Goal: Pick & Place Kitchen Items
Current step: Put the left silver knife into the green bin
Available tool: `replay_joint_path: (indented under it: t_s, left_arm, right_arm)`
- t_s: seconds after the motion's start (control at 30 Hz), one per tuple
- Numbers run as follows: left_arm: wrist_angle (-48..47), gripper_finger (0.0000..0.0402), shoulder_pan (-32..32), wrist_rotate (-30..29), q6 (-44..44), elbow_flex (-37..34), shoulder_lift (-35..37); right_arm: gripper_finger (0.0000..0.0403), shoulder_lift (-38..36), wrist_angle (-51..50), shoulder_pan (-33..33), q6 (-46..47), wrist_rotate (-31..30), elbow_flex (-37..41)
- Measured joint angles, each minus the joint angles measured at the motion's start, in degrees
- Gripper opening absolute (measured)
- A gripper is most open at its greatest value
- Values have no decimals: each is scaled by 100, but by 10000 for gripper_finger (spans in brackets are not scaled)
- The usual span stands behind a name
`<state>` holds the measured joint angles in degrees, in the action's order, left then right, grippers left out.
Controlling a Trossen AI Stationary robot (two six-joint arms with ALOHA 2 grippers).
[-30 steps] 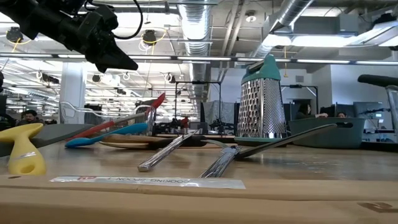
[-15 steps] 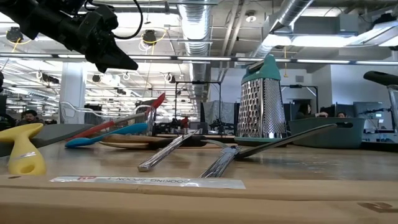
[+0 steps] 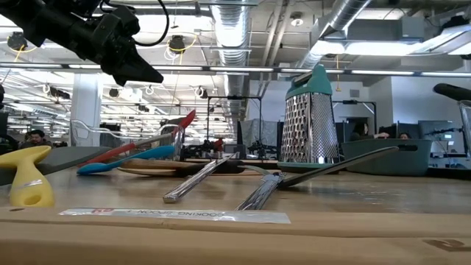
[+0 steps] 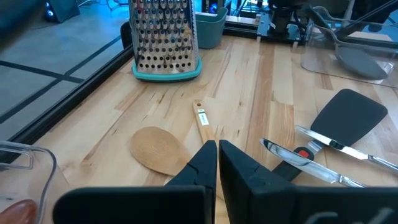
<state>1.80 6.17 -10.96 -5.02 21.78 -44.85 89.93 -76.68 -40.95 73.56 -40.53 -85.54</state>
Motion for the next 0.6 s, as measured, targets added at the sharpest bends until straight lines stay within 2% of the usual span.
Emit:
replay_joint_path:
  t_s: [0.17,0.33,0.47,0.6]
  left_arm:
    - [-2,3,0,1,2,-1,0]
    - [-2,3,0,2,17,-1,1]
    - [-2,3,0,5,17,1,1]
    - [-2,3,0,7,14,1,1]
  right_arm:
    - [51,2,1041,686,-1959,-47,0]
    - [35,2,1927,1308,-3378,39,0]
    - [24,2,2262,1740,-3605,285,0]
    - [12,37,2372,2178,-3606,1148,0]
